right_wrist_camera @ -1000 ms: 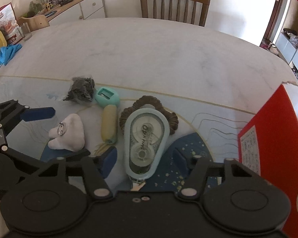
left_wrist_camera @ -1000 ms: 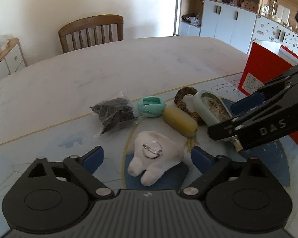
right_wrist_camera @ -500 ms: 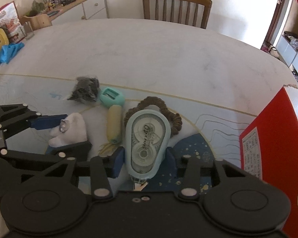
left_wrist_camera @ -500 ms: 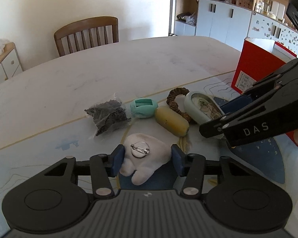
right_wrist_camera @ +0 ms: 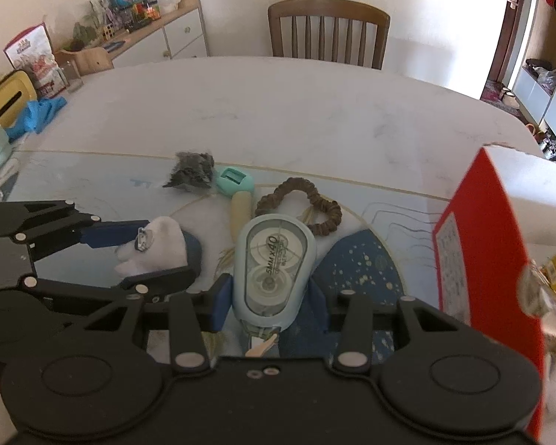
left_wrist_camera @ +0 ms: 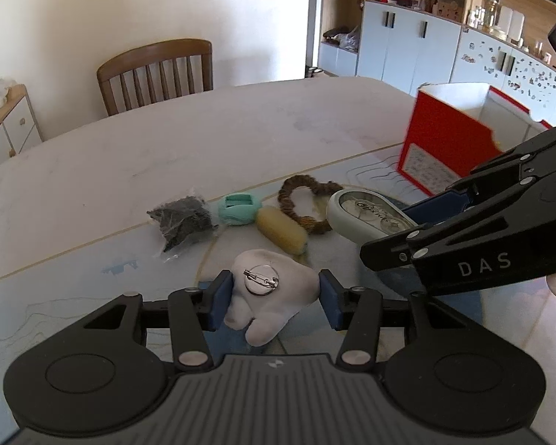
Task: Organize objects
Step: 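Grasp the white tooth plush with the left gripper while the right grasps the green tape dispenser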
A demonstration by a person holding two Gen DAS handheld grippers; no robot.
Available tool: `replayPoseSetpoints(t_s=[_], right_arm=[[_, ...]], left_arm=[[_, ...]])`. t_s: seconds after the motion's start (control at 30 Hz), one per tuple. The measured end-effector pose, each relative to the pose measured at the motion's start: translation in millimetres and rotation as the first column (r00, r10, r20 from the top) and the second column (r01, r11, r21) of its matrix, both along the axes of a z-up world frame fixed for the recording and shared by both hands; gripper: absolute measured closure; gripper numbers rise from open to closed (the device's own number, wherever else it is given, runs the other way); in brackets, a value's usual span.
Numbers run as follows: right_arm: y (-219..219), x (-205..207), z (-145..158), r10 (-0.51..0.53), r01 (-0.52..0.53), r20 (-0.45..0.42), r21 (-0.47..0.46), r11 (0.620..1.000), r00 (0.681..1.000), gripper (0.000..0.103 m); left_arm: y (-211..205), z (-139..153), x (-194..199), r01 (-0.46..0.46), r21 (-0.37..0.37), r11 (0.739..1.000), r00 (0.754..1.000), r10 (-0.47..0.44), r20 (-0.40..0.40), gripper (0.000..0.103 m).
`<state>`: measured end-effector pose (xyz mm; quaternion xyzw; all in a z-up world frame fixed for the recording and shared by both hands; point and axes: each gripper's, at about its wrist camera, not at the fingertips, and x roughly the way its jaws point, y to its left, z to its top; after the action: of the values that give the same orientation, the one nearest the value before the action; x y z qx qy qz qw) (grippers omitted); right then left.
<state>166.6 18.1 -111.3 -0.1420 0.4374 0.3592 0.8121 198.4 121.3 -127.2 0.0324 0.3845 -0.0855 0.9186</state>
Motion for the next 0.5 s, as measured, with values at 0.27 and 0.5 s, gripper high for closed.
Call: replayPoseSetpoints(t_s=[0.27,0.5], right_arm=[[-32.7,-18.0,28.5,-0.009,0.008,0.012,0.033,0.999,1.000,0.061],[-63.4,-28.2,54.2,-0.016,0.013,0.038,0.080,0.997,0.999,0.061]], left_arm=[[-17.1,24.8,-24.7,0.011,-0.005,1.000,1.000,-0.011,0.007,0.054],[-33.0,47.0,-39.3,0.009,-0.008,1.000,1.000,-0.009,0.016,0.054]])
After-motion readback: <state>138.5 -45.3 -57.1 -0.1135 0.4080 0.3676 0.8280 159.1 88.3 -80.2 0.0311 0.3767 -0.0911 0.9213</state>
